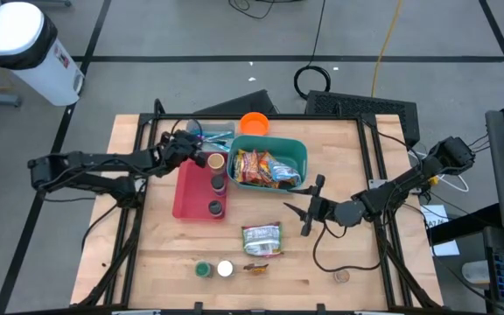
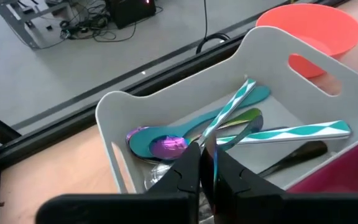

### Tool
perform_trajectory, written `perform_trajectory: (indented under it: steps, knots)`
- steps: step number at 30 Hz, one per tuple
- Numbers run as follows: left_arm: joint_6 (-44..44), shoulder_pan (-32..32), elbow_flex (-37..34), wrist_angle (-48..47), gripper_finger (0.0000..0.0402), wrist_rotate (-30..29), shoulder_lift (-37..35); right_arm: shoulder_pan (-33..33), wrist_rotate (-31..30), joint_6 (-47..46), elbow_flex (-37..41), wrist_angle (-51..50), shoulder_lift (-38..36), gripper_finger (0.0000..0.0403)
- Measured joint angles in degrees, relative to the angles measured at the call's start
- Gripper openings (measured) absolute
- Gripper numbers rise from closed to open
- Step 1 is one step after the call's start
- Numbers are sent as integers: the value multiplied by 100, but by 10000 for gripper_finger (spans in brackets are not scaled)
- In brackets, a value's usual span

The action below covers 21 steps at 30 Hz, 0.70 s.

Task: Pick & Place Food Item
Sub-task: Put the violet spoon into the gray bin, then put the green noodle pack into the green bin

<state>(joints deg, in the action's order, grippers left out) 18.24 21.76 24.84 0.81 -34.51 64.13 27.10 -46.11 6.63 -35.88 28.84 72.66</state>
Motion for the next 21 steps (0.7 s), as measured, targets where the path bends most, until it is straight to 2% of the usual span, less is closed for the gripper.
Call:
perform_trajectory:
  steps: [3,13,21]
  knots:
    - [15,20,0,36,36,4,40,1,-2,1,0,0,0,170]
    - [114,20,0,57,185,6,38,1,0,-84,0,-6,0,169]
    - [112,20,0,21,248,6,-116,-1,-2,-154,0,-57,0,169]
